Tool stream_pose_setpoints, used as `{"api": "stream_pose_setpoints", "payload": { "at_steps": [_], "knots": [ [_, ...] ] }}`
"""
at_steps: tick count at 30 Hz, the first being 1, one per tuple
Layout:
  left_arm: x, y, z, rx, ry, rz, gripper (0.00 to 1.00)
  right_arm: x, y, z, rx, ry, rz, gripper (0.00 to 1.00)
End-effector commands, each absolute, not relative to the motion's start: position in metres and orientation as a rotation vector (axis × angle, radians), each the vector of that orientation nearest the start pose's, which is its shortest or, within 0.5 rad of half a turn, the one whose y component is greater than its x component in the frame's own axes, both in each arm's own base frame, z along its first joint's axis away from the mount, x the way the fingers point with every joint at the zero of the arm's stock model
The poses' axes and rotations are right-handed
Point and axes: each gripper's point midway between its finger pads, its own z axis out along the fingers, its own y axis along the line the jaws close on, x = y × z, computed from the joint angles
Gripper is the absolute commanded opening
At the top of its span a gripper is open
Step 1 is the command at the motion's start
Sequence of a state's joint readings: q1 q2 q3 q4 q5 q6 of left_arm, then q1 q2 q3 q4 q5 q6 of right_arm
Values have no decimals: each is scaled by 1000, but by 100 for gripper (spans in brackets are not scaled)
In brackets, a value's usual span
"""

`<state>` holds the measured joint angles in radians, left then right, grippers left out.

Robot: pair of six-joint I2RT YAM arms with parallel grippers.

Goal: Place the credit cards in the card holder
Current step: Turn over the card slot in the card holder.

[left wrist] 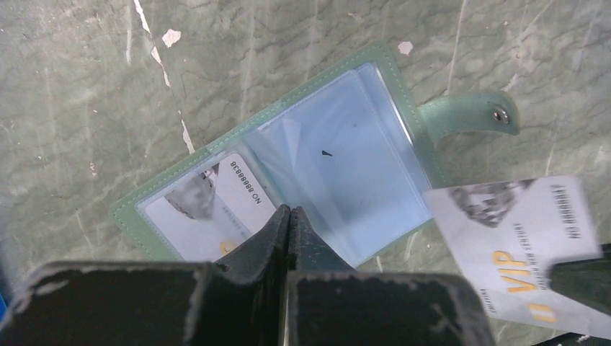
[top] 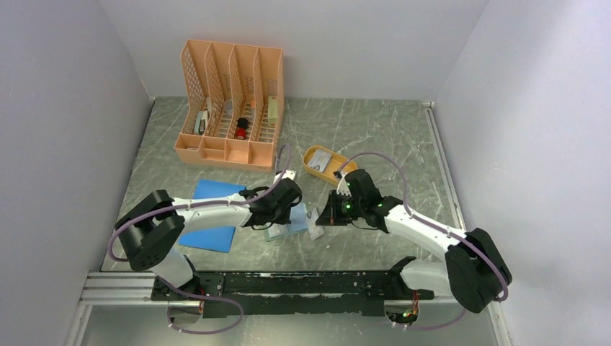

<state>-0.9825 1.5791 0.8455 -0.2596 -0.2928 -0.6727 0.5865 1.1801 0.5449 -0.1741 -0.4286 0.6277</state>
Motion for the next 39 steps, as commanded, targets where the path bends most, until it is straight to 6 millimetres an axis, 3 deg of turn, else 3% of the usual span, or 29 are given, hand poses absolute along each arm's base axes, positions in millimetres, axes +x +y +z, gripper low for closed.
{"api": "stream_pose_setpoints", "payload": {
  "at_steps": [1,5,6,11,17,22,26,30,39],
  "knots": [
    [219,-284,48,292,2465,-357,9,177,246,72,-250,2568,1070,0],
    [219,-296,63,288,2441,-448,50,184,238,70,-167,2560,985,0],
    [219,-298,62,288,2446,-449,56,186,234,70,-145,2555,962,0],
    [225,-300,46,311,2489,-358,64,191,224,76,-86,2518,894,0],
    [231,-294,25,324,2519,-241,53,190,223,81,-88,2510,897,0],
    [230,-290,16,336,2533,-203,26,191,223,85,-102,2503,898,0],
    [229,-287,13,337,2538,-195,12,191,225,87,-107,2500,908,0],
    [227,-285,14,333,2534,-200,5,189,228,83,-124,2514,926,0],
    [223,-282,12,324,2542,-215,5,175,248,77,-217,2570,1070,0]
  ]
}}
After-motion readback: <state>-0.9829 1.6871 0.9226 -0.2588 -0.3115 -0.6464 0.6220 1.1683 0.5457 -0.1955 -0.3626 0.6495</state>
